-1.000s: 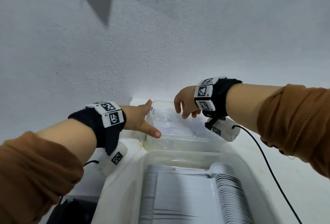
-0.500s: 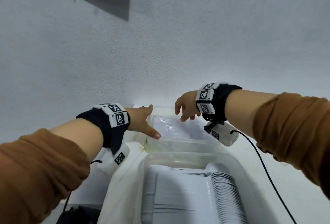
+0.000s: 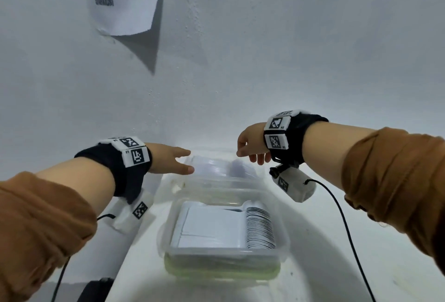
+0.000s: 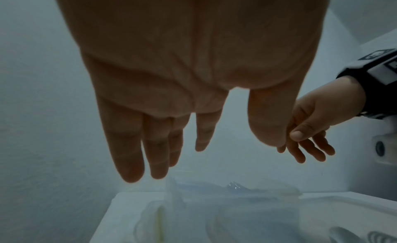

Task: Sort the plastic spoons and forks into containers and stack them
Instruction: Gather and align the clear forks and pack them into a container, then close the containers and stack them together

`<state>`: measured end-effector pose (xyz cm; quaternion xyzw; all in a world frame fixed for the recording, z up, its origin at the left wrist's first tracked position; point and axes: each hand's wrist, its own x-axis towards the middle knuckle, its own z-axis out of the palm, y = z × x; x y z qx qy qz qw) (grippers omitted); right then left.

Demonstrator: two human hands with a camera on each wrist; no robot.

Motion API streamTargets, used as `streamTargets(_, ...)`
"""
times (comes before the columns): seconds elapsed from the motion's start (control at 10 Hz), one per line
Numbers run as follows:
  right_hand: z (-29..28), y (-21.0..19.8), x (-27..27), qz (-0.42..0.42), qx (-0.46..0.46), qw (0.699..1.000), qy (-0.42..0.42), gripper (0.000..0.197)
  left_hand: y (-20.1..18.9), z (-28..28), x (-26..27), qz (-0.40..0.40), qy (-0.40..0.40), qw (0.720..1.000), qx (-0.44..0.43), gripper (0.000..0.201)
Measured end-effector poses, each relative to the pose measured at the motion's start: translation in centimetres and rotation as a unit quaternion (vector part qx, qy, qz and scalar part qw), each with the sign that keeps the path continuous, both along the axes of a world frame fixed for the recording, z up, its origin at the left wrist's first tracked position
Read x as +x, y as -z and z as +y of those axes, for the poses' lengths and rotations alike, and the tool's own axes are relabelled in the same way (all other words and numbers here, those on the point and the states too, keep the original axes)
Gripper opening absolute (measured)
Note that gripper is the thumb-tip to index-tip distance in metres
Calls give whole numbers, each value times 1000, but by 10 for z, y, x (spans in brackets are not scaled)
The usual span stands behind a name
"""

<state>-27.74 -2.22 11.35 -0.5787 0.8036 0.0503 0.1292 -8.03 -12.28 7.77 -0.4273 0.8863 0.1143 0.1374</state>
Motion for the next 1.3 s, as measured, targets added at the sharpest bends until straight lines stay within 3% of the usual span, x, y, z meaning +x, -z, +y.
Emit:
streamTargets(0.2,43,22,-9,-58,-26,996,57,30,13,42,21,13,-51,997,59,66)
streamTargets(0.4,80,60,-23,-101,-30,989,104,32,45,68,35,186,-179,952,164,53)
streamTargets(0.7,103,100,-15,-180,14,977,112,31,67,83,39,324,-273,887,182,47)
streamTargets(0.8,107,100,-11,-217,0,968,128,25,69,83,39,331,-273,887,169,48)
streamTargets(0.9,102,116,-21,-186,12,977,107,16,68,81,39,331,-263,892,158,49)
streamTargets(1.0,99,123,-23,-176,21,978,109,27,64,82,40,335,-253,893,164,51)
streamTargets(1.1,101,121,-19,-151,29,982,108,17,59,83,43,333,-241,896,166,53)
streamTargets(1.3,107,103,-10,-158,-26,973,166,29,37,84,53,325,-221,907,153,52)
